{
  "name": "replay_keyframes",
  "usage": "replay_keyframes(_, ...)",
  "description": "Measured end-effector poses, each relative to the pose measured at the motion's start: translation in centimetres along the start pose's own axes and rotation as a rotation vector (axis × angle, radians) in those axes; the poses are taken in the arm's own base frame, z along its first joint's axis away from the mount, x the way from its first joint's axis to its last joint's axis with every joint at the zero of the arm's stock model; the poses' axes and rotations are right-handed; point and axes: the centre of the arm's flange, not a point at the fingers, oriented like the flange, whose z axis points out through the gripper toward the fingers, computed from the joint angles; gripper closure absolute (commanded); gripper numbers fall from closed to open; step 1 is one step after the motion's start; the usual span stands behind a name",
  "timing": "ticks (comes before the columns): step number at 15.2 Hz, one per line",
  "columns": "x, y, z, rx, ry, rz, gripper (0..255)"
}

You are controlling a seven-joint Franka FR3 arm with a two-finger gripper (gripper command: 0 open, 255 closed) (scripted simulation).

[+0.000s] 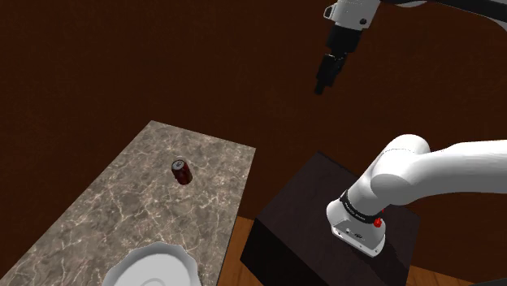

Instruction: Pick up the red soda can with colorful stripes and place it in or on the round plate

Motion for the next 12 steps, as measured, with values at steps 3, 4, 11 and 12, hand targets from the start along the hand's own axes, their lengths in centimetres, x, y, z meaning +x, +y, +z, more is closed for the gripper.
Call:
replay_keyframes(3,1.1,-0.8,1.0,-0.006,-0.002,0.000,0)
replay_keyframes(4,2.0,-1.6,1.7,-0.011,-0.004,0.000,0)
replay_keyframes(11,8.0,-6.1,7.4,-0.048,-0.016,0.001,0)
replay_keyframes(12,9.1,-6.9,8.0,-0.053,-0.016,0.001,0)
